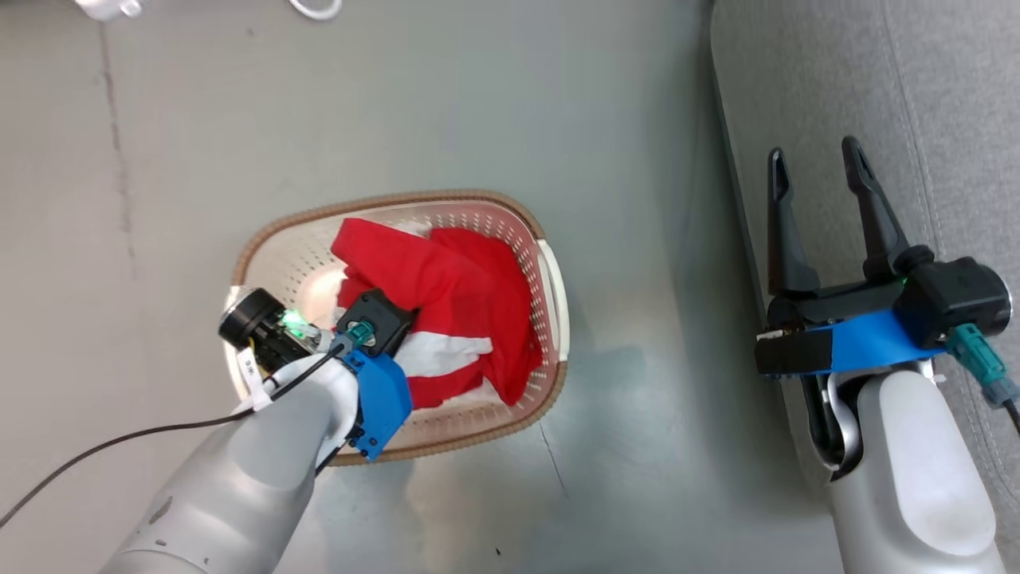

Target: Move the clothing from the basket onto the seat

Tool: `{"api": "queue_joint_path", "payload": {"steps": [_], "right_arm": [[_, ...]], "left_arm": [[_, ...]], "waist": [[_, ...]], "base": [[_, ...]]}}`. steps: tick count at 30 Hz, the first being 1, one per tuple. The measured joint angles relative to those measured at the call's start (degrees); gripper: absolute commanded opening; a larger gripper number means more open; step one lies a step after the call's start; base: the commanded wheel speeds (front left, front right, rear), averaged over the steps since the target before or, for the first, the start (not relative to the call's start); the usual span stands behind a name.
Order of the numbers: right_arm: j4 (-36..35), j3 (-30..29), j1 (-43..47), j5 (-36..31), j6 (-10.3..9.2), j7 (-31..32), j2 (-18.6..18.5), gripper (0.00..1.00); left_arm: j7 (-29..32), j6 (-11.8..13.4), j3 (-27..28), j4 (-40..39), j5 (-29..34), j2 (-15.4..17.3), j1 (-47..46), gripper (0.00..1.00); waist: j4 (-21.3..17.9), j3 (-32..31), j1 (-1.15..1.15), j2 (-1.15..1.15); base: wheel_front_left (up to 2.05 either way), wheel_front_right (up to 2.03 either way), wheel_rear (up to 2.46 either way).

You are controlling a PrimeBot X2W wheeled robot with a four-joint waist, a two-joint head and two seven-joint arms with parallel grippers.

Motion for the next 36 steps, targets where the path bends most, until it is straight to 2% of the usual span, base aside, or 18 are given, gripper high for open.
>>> {"api": "queue_joint_path", "payload": {"steps": [9, 20, 36], "right_arm": [[1.48, -0.43, 3.26, -0.76, -0.01, 0.0, 0.01, 1.0], [2.89, -0.13, 7.62, -0.75, 0.0, 0.0, 0.0, 1.0], [4.56, 0.8, 14.27, -0.14, 0.0, 0.0, -0.22, 1.0]], "left_arm": [[-0.18, 0.96, 3.61, -12.07, -0.8, 0.79, 4.02, 0.0], [-0.18, 2.31, 8.33, -23.76, -1.18, 2.22, 7.7, 0.0], [-0.16, 3.39, 10.67, -32.89, -2.12, 0.8, 8.52, 0.0]], "waist": [[2.44, -7.38, 0.0, 0.0], [3.33, -15.84, 0.01, 0.0], [4.61, -26.11, 0.01, 0.0]], "base": [[0.0, 0.0, 0.0], [0.0, 0.0, 0.0], [0.0, 0.0, 0.0]]}}
